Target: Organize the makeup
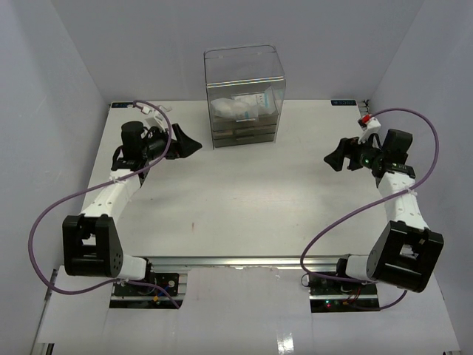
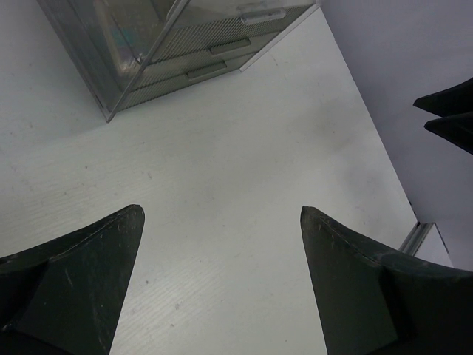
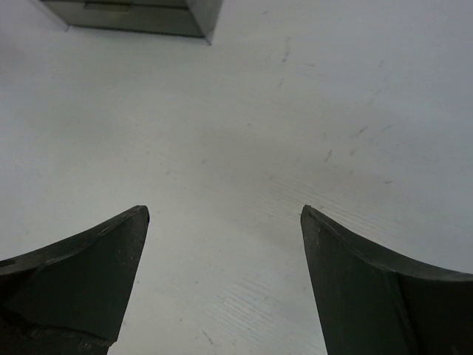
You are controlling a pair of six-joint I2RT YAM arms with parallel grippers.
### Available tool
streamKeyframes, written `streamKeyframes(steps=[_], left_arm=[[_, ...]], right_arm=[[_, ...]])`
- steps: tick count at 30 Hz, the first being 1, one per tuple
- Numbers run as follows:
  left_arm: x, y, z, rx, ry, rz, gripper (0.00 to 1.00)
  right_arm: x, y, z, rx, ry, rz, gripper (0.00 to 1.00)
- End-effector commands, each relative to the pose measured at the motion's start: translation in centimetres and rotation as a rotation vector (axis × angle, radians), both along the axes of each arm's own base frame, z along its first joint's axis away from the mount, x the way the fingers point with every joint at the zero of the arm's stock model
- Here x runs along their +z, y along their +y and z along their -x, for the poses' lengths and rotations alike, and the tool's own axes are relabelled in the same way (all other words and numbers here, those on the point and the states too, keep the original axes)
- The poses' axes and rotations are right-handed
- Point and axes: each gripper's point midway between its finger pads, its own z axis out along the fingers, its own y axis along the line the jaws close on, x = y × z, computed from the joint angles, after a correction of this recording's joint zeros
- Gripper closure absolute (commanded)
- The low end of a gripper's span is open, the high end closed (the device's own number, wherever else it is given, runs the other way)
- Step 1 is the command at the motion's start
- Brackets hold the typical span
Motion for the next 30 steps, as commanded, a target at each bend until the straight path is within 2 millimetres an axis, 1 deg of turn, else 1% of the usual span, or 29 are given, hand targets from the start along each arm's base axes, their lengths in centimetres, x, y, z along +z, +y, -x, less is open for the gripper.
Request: streamKeyframes(steps=[1,2,3,5,6,7,8,10,14,18,24,30], left_arm=[[1.8,-0.5,-0.2,-0.043,-0.07,0.003,0.02],[1.8,-0.4,-0.1,-0.04,-0.082,-0.001,0.02],[1.1,-0.4,0.3,-0.039,-0.07,-0.002,0.02],[1.4,-0.3,0.7,-0.038,-0.083,-0.002,0.02],[1.9,-0.4,1.1,-0.048,-0.095,-0.003,0.02],[2.2,-0.4,1.4,-0.052,-0.108,-0.006,0.02],[2.9,-0.3,1.7,-0.044,-0.13,-0.008,0.02],[2.9,-0.2,2.1,-0.04,-0.136,-0.013,0.02],[3.2,-0.2,2.4,-0.042,-0.148,-0.014,0.02],[3.4,-0.2,2.4,-0.041,-0.154,-0.02,0.02],[4.0,-0.1,2.8,-0.041,-0.172,-0.02,0.02],[4.0,-0.1,2.7,-0.038,-0.172,-0.022,0.02]], right_arm=[[2.6,-4.2,-1.0,-0.228,-0.125,0.107,0.1],[2.9,-5.3,-0.8,-0.286,-0.158,0.146,0.1],[2.8,-5.9,-0.2,-0.325,-0.177,0.168,0.1],[3.0,-7.4,0.3,-0.407,-0.211,0.207,0.1],[3.6,-7.9,0.3,-0.436,-0.246,0.217,0.1],[2.9,-7.9,0.6,-0.437,-0.237,0.212,0.1],[2.8,-7.6,0.8,-0.414,-0.24,0.197,0.1],[2.5,-7.1,1.0,-0.385,-0.234,0.172,0.1],[2.6,-6.5,1.2,-0.365,-0.237,0.136,0.1],[2.8,-6.6,1.2,-0.39,-0.25,0.115,0.1],[2.2,-6.9,1.1,-0.408,-0.24,0.108,0.1],[2.6,-7.2,1.2,-0.427,-0.251,0.114,0.1]])
